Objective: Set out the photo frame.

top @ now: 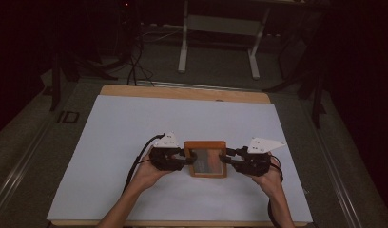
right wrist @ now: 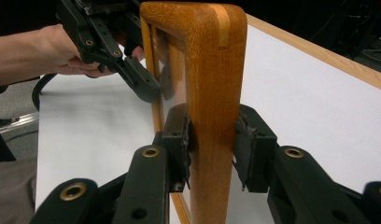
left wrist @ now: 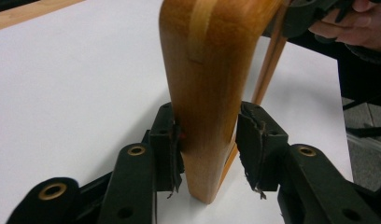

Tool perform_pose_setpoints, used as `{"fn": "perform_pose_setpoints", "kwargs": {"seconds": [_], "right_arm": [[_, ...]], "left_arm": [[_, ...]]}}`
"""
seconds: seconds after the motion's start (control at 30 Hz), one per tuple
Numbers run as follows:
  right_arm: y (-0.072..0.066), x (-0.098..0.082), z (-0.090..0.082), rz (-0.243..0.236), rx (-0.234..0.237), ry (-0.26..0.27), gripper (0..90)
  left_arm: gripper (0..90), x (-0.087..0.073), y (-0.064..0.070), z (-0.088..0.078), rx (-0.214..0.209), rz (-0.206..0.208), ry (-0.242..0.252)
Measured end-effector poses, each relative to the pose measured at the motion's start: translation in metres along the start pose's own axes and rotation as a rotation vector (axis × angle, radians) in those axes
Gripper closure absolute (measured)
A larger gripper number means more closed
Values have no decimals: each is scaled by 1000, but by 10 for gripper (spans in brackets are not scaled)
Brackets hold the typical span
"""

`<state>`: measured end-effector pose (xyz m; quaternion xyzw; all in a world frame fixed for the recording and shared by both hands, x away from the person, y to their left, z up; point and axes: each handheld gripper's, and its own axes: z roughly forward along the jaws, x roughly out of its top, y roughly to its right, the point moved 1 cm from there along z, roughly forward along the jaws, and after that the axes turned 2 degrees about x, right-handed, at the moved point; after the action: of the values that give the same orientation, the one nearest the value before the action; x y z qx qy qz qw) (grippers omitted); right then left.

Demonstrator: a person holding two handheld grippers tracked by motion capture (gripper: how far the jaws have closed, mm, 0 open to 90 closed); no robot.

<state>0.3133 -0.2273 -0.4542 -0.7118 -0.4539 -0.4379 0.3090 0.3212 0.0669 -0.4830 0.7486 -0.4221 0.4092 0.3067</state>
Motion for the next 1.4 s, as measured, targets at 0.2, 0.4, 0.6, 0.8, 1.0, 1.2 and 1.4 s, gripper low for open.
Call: {"fn": "perform_pose_setpoints", "kwargs": {"seconds": [0.2, 0.4, 0.6, 0.8, 1.0, 1.2, 1.4], "right_arm": [[0, 1, 1, 3, 1, 1, 679], [-1, 2, 5, 9, 3, 7, 678], [-1, 6, 8, 25, 7, 29, 677], [-2, 9, 14, 40, 2, 36, 673], [-4, 12, 18, 58, -2, 45, 669], [-5, 13, 24, 91, 17, 57, 667], [-7, 15, 31, 111, 16, 59, 662]], "left_arm": [[620, 1, -1, -3, 3, -7, 1], [619, 2, -2, -10, 13, -20, 25], [614, 4, -1, -17, 29, -48, 43], [612, 4, -4, -24, 42, -74, 52], [608, 5, -3, -31, 62, -87, 60], [608, 3, -3, -40, 80, -108, 71], [609, 1, -5, -45, 90, -132, 84]]}}
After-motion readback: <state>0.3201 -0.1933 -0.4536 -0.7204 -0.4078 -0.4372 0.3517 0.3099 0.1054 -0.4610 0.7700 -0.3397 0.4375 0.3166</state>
